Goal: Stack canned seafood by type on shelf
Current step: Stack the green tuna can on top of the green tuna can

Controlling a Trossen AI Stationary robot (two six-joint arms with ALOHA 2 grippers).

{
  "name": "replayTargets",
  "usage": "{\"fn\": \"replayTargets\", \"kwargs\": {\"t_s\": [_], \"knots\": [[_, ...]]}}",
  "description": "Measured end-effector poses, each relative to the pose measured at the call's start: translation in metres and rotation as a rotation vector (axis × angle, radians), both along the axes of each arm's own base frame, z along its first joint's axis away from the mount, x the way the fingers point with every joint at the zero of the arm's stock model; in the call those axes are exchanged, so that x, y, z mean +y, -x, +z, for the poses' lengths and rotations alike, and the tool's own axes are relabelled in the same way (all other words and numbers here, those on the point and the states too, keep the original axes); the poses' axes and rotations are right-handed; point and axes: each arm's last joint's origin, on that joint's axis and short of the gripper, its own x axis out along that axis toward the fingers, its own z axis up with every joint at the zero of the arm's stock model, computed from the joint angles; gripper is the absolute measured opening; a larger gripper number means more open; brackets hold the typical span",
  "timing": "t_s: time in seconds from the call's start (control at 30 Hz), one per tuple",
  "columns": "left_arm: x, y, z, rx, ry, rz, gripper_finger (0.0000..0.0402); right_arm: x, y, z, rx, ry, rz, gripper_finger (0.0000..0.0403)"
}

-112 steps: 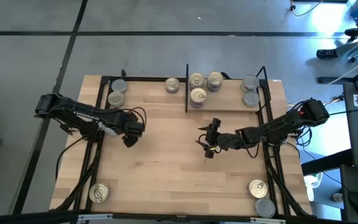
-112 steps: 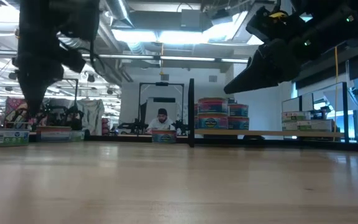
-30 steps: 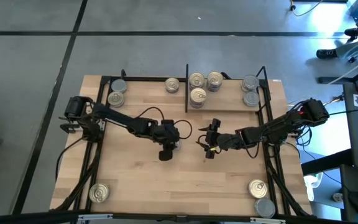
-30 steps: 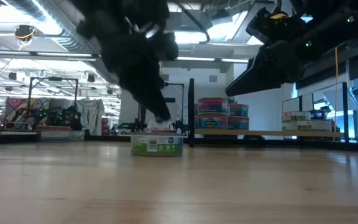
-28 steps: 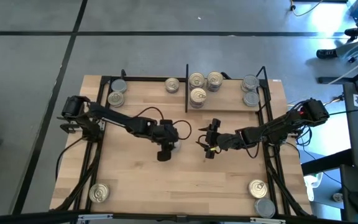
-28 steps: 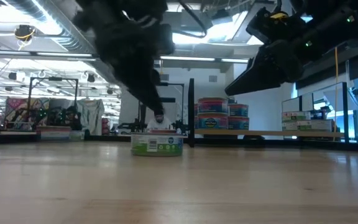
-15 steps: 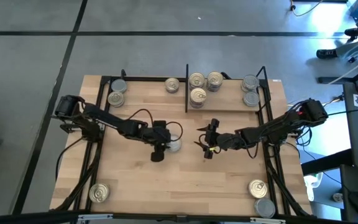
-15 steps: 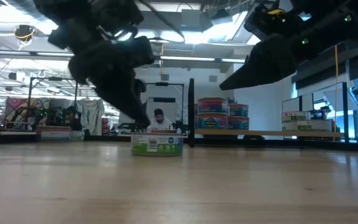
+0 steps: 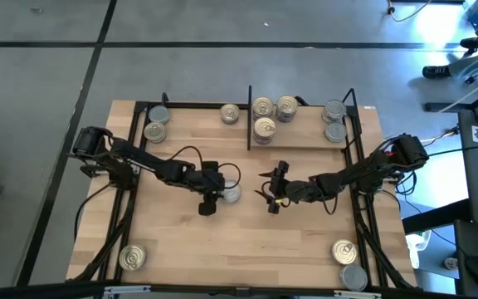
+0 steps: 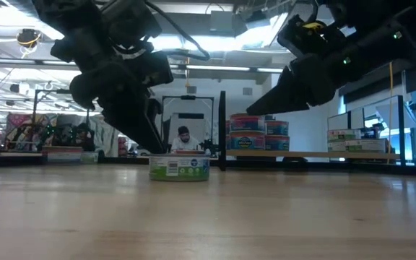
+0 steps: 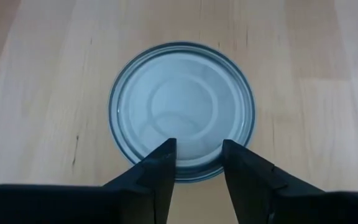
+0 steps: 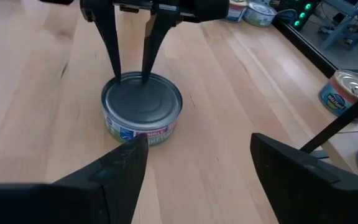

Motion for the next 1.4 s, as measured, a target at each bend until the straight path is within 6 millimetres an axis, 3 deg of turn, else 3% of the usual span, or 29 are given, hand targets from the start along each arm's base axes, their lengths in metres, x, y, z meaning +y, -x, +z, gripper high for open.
{"fn": "replayTargets", "kwargs": {"t_s": [0.3,0.47,0.6,1.1,1.4], "knots": [[0.007,-0.008,0.009,0.005,0.052,-0.035,0.0213,0.0,0.0,0.0,0.006,0.02,-0.001,0.0284],[0.007,-0.013,0.016,0.002,0.024,-0.056,0.0237,0.0,0.0,0.0,0.008,0.027,0.002,0.0284],[0.009,-0.011,0.015,0.028,-0.042,-0.037,0.0239,0.0,0.0,0.0,0.009,0.027,0.002,0.0284],[0.009,0.002,-0.002,0.058,-0.03,-0.047,0.0239,0.001,-0.001,-0.001,0.011,0.003,0.058,0.0284],[0.01,0.011,-0.014,0.022,-0.024,-0.05,0.0239,0.011,-0.023,-0.011,0.026,0.111,0.237,0.0284]]}}
